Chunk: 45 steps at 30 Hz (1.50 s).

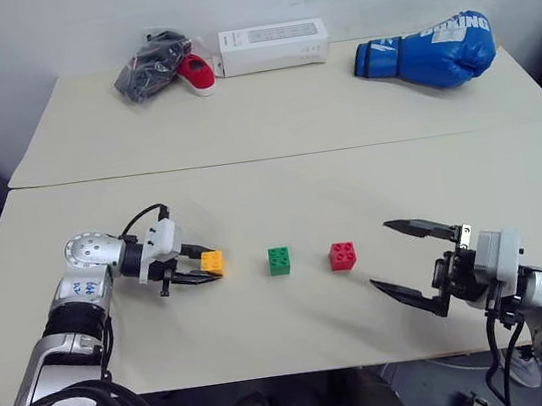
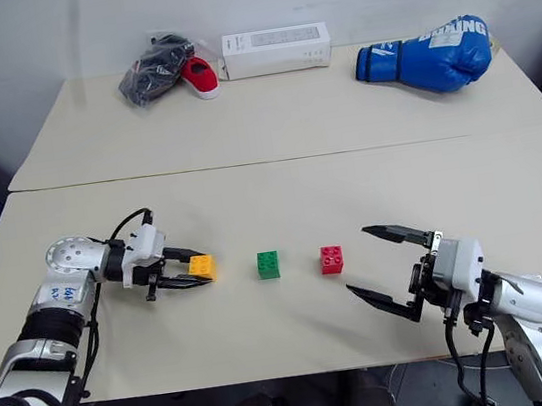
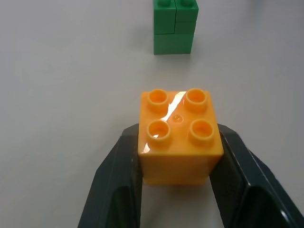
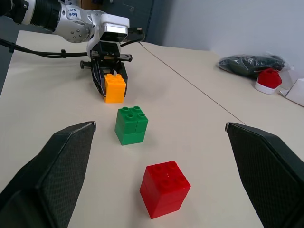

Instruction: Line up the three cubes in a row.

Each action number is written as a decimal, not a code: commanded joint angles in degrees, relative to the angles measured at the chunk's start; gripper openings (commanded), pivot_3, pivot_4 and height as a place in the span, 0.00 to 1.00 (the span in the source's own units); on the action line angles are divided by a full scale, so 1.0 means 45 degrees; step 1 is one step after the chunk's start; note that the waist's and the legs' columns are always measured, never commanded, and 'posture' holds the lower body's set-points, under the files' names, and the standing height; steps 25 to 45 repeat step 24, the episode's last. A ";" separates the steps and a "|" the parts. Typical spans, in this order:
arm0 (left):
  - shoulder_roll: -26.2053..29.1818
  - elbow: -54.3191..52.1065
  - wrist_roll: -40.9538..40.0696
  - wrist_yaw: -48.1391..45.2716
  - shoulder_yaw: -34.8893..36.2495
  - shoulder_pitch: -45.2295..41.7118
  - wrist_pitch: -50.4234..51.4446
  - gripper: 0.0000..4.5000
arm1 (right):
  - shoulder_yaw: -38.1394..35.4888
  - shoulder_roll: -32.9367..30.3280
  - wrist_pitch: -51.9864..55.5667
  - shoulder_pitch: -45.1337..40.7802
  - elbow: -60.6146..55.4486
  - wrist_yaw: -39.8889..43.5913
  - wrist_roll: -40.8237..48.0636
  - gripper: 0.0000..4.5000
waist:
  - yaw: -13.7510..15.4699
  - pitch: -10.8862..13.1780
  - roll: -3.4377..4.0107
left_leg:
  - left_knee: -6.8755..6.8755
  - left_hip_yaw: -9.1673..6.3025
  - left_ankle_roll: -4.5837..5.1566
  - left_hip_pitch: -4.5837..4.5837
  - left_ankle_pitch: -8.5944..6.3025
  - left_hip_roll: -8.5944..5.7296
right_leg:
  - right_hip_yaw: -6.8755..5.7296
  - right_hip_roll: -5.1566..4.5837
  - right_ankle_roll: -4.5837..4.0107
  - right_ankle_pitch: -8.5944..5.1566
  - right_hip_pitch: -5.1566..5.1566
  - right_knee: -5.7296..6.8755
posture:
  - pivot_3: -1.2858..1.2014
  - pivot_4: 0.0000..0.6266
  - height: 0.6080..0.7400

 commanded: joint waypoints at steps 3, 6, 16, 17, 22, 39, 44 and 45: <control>0.0330 -0.0268 -0.0484 -0.1426 0.0058 0.0258 0.0286 0.73 | -0.0281 -0.0222 -0.0392 -0.0207 0.0494 0.0600 0.0114 1.00 | -0.0009 0.0000 0.0000 | 0.0005 -0.0004 0.0001 -0.0005 0.0000 0.0000 | -0.0003 0.0002 0.0001 0.0000 -0.0001 0.0000 | 0.52 0.24 1.00; 0.0637 -0.0539 -0.0688 -0.1201 0.0900 0.0556 -0.0112 0.95 | -0.0484 -0.0588 -0.0351 -0.0557 0.0979 0.1232 0.0359 1.00 | -0.0014 0.0001 0.0000 | 0.0007 -0.0006 0.0001 -0.0005 0.0000 0.0001 | -0.0004 0.0000 0.0001 0.0000 -0.0002 0.0002 | 0.52 0.24 1.00; 0.3537 -0.5583 -0.1992 0.1667 0.5276 0.6141 0.1575 0.99 | -0.1820 -0.3158 -0.0025 -0.1402 0.3424 0.4351 0.0990 1.00 | -0.0210 0.0014 0.0021 | 0.0003 -0.0029 0.0010 -0.0002 -0.0014 0.0016 | -0.0011 -0.0021 0.0000 0.0000 0.0014 -0.0027 | 0.52 0.24 1.00; 0.3562 -0.6350 -0.2183 0.2147 0.5893 0.6983 0.1971 0.99 | -0.1853 -0.3306 -0.0104 -0.1599 0.3774 0.4587 0.0893 1.00 | -0.0132 0.0014 0.0021 | 0.0007 -0.0039 0.0012 0.0008 -0.0015 0.0016 | -0.0012 -0.0028 0.0000 0.0000 0.0028 -0.0027 | 0.52 0.24 1.00; 0.3375 -0.8562 -0.2363 0.3705 0.7774 0.9634 0.3000 0.99 | -0.1875 -0.3477 -0.0186 -0.2672 0.4804 0.4849 0.0634 1.00 | 0.0017 0.0025 0.0039 | 0.0020 -0.0056 0.0009 0.0003 -0.0021 0.0010 | -0.0006 -0.0051 0.0000 0.0000 0.0024 -0.0067 | 0.52 0.24 1.00; 0.3302 -0.8968 -0.2526 0.3907 0.8116 1.0155 0.3400 0.99 | -0.1784 -0.3392 -0.0201 -0.2905 0.5046 0.4955 0.0541 1.00 | 0.0032 0.0026 0.0041 | 0.0018 -0.0065 0.0001 0.0002 -0.0024 0.0010 | -0.0009 -0.0051 -0.0001 -0.0001 0.0022 -0.0065 | 0.52 0.24 1.00; 0.3302 -0.8968 -0.2526 0.3907 0.8116 1.0155 0.3400 0.99 | -0.1784 -0.3392 -0.0201 -0.2905 0.5046 0.4955 0.0541 1.00 | 0.0032 0.0026 0.0041 | 0.0018 -0.0065 0.0001 0.0002 -0.0024 0.0010 | -0.0009 -0.0051 -0.0001 -0.0001 0.0022 -0.0065 | 0.52 0.24 1.00; 0.3302 -0.8968 -0.2526 0.3907 0.8116 1.0155 0.3400 0.99 | -0.1784 -0.3392 -0.0201 -0.2905 0.5046 0.4955 0.0541 1.00 | 0.0032 0.0026 0.0041 | 0.0018 -0.0065 0.0001 0.0002 -0.0024 0.0010 | -0.0009 -0.0051 -0.0001 -0.0001 0.0022 -0.0065 | 0.52 0.24 1.00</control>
